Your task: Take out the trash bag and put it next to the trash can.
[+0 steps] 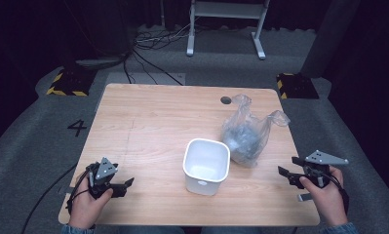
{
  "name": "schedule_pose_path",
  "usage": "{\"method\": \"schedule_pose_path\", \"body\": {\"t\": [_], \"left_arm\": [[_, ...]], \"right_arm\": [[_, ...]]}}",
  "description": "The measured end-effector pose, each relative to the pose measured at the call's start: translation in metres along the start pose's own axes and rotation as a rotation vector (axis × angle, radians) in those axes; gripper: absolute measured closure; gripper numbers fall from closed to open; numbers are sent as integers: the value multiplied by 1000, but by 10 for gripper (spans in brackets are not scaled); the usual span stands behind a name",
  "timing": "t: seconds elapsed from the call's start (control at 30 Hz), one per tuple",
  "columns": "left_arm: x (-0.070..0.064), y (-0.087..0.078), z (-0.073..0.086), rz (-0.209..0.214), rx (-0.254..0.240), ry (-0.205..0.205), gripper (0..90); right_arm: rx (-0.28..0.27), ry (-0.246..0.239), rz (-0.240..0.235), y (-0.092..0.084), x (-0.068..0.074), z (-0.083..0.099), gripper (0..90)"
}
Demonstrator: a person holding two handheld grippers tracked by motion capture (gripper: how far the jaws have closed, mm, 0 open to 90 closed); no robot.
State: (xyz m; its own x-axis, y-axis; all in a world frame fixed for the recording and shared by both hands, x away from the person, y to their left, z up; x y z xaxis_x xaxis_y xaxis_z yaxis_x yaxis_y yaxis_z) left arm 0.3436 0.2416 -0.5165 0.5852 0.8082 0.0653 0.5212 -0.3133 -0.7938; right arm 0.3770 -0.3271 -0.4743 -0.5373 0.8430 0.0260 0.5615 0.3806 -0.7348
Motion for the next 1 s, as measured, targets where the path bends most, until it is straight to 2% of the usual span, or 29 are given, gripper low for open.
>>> {"method": "schedule_pose_path", "body": {"t": [0.27,0.37,0.47,0.57,0.67,0.8,1.0], "left_arm": [[12,5,20,7,44,-37,205],[15,8,29,25,76,-62,211],[18,11,35,38,78,-81,211],[20,14,41,44,83,-95,206],[22,15,42,39,56,-85,191],[25,18,43,27,13,-98,158],[26,19,43,28,17,-98,151]], "right_arm": [[33,25,3,14,-3,26,263],[40,23,5,20,-3,34,260],[44,30,6,25,-3,40,255],[47,16,21,30,-5,45,245],[55,14,34,36,-6,49,231],[70,8,44,44,-6,55,215],[85,-12,38,53,-5,58,175]]}}
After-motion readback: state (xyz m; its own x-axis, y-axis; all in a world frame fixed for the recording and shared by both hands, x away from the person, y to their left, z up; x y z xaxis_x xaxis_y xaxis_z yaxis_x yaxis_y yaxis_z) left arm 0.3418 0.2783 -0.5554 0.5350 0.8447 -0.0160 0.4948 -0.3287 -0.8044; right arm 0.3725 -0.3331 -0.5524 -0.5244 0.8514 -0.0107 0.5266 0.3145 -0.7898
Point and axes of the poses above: each handheld gripper's, and its own axes: y roughly forward along the jaws, z roughly out of its underside, x roughly to its left, the point moved 7 cm from there along y, roughly forward along the jaws, and after that the axes turned 9 degrees about x, right-handed, at the moved point
